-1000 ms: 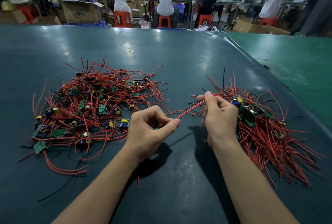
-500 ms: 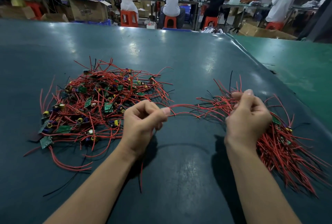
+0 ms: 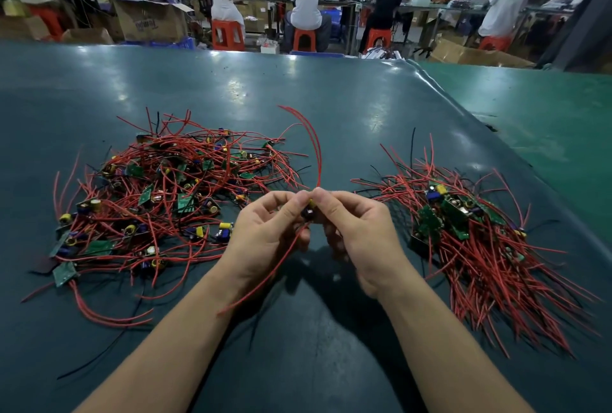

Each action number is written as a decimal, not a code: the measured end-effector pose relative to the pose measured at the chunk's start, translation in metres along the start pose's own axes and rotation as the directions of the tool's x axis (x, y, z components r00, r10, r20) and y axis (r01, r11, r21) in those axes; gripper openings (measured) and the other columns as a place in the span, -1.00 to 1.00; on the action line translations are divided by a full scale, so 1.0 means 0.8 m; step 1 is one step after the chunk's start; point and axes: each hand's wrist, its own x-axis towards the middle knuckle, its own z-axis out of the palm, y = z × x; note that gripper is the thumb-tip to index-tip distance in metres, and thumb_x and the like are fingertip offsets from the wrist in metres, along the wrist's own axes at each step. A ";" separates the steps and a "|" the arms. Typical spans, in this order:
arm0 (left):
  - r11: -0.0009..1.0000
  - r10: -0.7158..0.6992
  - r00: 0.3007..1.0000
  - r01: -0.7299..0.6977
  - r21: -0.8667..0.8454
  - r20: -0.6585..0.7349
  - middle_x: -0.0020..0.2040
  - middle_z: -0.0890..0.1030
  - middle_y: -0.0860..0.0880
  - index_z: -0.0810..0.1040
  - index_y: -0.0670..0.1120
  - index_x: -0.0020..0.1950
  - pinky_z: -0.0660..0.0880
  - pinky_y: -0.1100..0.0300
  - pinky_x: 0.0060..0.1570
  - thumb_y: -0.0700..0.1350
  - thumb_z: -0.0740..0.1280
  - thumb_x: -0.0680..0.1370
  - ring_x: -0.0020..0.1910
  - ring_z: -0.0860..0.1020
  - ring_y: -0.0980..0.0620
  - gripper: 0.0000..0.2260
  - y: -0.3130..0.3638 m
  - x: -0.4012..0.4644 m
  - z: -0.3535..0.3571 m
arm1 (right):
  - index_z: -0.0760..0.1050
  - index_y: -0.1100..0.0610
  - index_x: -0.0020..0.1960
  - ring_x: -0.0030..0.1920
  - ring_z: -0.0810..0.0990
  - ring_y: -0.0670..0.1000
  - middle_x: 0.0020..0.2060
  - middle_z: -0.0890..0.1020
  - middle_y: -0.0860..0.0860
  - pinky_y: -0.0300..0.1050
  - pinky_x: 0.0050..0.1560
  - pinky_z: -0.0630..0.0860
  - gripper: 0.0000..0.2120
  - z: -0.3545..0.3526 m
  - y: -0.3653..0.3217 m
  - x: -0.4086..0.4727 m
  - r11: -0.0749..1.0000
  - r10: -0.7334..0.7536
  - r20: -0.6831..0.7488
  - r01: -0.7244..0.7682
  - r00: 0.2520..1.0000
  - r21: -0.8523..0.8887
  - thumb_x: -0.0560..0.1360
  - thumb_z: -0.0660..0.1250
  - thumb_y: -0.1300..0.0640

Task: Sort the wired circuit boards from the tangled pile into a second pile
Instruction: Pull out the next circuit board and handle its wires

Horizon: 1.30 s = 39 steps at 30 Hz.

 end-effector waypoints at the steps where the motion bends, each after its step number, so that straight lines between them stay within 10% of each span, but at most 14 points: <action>1: 0.999 -0.007 1.000 0.007 0.035 0.019 -0.32 0.63 -0.16 0.52 -0.20 -0.09 0.46 0.27 -0.49 -0.07 0.44 0.35 -0.53 0.48 0.07 -0.74 -0.001 -0.001 0.001 | 0.69 0.08 -0.21 -0.59 0.28 -0.16 -0.54 0.50 -0.10 -0.35 -0.59 0.18 -0.88 -0.002 -0.001 0.001 1.000 0.000 -0.027 0.001 1.000 0.007 0.49 0.43 0.10; 22: 0.944 -0.283 0.788 0.330 0.013 0.548 -0.30 0.66 -0.09 0.71 -0.16 0.05 0.53 0.29 -0.35 0.04 0.58 0.32 -0.40 0.59 0.11 -0.60 0.013 -0.019 -0.016 | 0.52 0.22 -0.16 -0.62 0.22 -0.13 -0.50 0.40 -0.04 -0.33 -0.62 0.14 -0.75 -0.043 -0.015 0.028 0.891 0.058 -0.444 0.154 0.894 0.428 0.64 0.20 0.16; 26: 0.915 -0.175 0.890 0.304 -0.263 0.421 -0.20 0.69 -0.04 0.72 -0.09 -0.03 0.60 0.18 -0.15 -0.02 0.64 0.21 -0.24 0.65 0.08 -0.61 0.018 -0.015 -0.019 | 0.52 0.12 -0.08 -0.60 0.30 -0.13 -0.46 0.46 0.00 -0.34 -0.59 0.21 -0.89 -0.038 -0.007 0.024 0.980 -0.040 -0.412 0.116 0.910 0.161 0.59 0.28 0.26; 30: 0.855 -0.115 0.962 0.222 -0.469 0.247 0.03 0.70 -0.06 0.46 -0.11 0.26 0.60 0.20 -0.08 -0.12 0.67 0.14 -0.11 0.65 0.06 -0.25 0.024 -0.007 -0.019 | 0.59 -0.06 0.02 -0.51 0.38 -0.13 -0.37 0.54 0.03 -0.30 -0.51 0.31 -0.80 0.000 0.011 0.005 0.938 -0.236 -0.021 0.223 0.971 -0.264 0.54 0.39 0.24; 39: 0.949 0.007 0.998 0.014 -0.315 0.063 0.07 0.68 -0.18 0.60 -0.16 -0.02 0.57 0.11 0.09 -0.37 0.39 0.40 -0.09 0.67 -0.06 -0.80 0.009 -0.003 -0.005 | 0.71 -0.02 -0.12 -0.54 0.34 -0.06 -0.40 0.57 -0.06 -0.24 -0.56 0.20 -0.85 0.010 0.005 -0.002 0.986 -0.155 -0.002 0.155 0.988 0.065 0.42 0.40 -0.04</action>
